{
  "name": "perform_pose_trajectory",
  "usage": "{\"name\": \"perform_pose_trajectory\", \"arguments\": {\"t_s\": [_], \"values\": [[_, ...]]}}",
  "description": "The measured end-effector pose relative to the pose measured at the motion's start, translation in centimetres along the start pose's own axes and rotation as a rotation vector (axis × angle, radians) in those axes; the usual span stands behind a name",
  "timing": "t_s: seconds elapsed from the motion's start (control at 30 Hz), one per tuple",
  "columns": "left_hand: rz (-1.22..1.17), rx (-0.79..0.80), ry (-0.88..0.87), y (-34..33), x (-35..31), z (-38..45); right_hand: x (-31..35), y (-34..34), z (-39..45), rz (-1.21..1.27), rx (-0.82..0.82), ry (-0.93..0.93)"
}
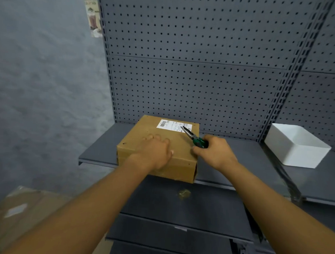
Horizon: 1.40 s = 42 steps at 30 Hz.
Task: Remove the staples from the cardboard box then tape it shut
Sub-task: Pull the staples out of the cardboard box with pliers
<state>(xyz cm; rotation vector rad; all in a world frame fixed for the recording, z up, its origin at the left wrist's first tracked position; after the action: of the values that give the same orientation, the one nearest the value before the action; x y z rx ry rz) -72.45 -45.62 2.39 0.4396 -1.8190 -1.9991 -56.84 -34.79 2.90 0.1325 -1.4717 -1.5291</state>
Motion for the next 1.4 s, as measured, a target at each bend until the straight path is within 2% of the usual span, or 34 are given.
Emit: {"name": "perform_pose_trajectory", "arguments": {"t_s": [0.2, 0.3, 0.37, 0.5, 0.67, 0.93, 1.07, 1.1, 1.23, 1.3, 1.4], "values": [[-0.139, -0.019, 0.061, -0.4, 2.2, 0.7, 0.6, -1.2, 0.6, -0.048, 0.053, 0.03], [-0.156, -0.007, 0.251, 0.0, 6.2, 1.8, 0.6, -1.5, 0.5, -0.088, 0.082, 0.047], [-0.256, 0.054, 0.374, 0.1, 9.0, 2.4, 0.5, -1.7, 0.4, -0.087, 0.08, 0.041], [-0.509, 0.204, 0.456, -0.3, 11.5, 2.4, 0.4, -1.6, 0.2, -0.068, 0.088, 0.028], [-0.626, 0.241, 0.453, -0.3, 11.9, 2.4, 0.4, -1.3, 0.0, -0.047, 0.1, 0.004], [-0.543, 0.23, 0.448, 0.4, 11.5, 2.9, -0.2, -0.5, -0.2, -0.059, 0.102, -0.034], [-0.593, 0.448, 0.489, -0.2, 11.0, 2.6, -1.3, 0.4, -0.3, -0.106, 0.085, -0.062], [-0.606, 0.462, 0.492, -0.3, 10.9, 2.6, -1.6, 0.5, -0.3, -0.109, 0.086, -0.061], [-0.613, 0.331, 0.354, -0.5, 9.7, 3.1, -1.8, 0.5, -0.2, -0.106, 0.09, -0.035], [-0.634, 0.387, 0.283, -1.0, 8.9, 3.4, -1.9, 0.4, -0.1, -0.1, 0.077, -0.03], [-0.589, 0.398, 0.289, -1.8, 8.6, 3.9, -2.0, 0.3, 0.1, -0.103, 0.073, -0.028]]}}
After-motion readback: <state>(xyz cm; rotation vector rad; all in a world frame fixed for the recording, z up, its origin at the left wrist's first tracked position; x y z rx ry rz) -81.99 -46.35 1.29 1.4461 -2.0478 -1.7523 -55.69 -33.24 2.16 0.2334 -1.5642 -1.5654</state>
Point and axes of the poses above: each hand's wrist, its own z-axis towards the middle knuckle, its own y-axis out of the back of the hand, x = y × z, the point moved 3 cm from there along z, towards the middle knuckle, and after that the axes turned 10 degrees about y, right-handed, at the moved point
